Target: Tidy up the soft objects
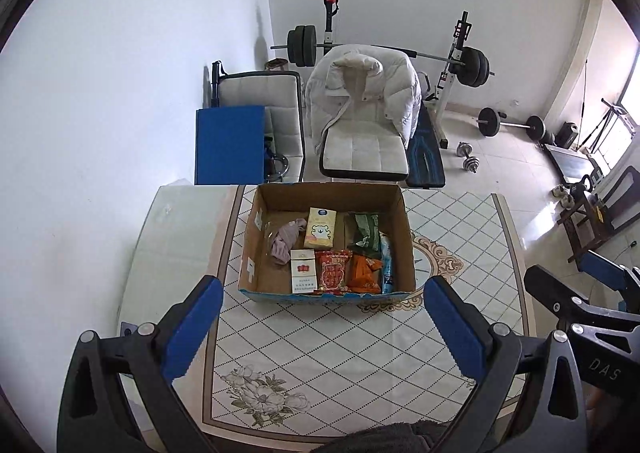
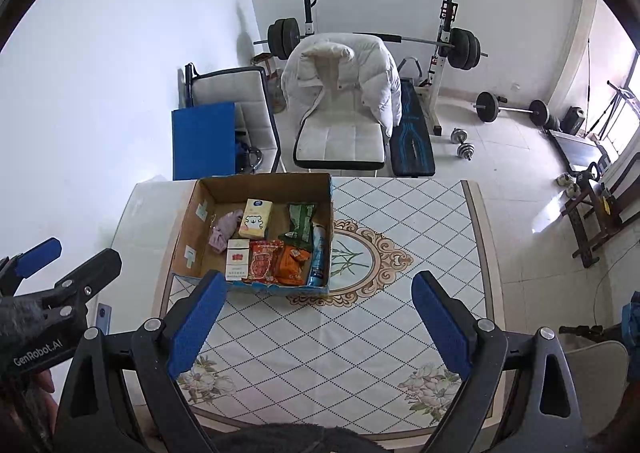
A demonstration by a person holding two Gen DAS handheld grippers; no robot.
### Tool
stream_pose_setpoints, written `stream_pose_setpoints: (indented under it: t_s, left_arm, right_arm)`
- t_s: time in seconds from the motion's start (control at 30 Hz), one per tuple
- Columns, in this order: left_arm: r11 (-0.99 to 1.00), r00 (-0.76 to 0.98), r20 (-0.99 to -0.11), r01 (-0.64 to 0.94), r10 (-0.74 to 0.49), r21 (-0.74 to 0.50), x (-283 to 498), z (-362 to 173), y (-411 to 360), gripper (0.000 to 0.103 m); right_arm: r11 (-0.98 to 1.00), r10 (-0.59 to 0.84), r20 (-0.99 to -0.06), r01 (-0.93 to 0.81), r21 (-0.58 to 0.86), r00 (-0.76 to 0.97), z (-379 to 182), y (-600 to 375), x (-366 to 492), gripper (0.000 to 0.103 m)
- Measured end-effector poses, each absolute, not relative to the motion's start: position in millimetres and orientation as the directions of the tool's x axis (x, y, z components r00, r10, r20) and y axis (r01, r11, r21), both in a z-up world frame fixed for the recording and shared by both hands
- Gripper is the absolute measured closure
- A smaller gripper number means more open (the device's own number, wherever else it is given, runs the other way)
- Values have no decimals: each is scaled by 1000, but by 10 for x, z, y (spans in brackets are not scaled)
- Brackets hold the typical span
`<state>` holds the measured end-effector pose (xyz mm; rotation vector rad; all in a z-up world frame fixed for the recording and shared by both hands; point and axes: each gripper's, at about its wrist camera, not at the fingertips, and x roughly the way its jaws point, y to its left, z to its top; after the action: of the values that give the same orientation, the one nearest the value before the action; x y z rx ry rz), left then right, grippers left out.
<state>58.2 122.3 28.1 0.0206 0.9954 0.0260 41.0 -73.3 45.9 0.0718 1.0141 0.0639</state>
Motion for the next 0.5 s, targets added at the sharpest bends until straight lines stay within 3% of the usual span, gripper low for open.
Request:
stream_pose_setpoints:
  t_s: [0.5]
  left_arm:
    - [999,554,-832,-16,36,32,482,320,1184,0]
  right_arm:
    - [996,76,-838,-7,85,541,542,-780,339,7]
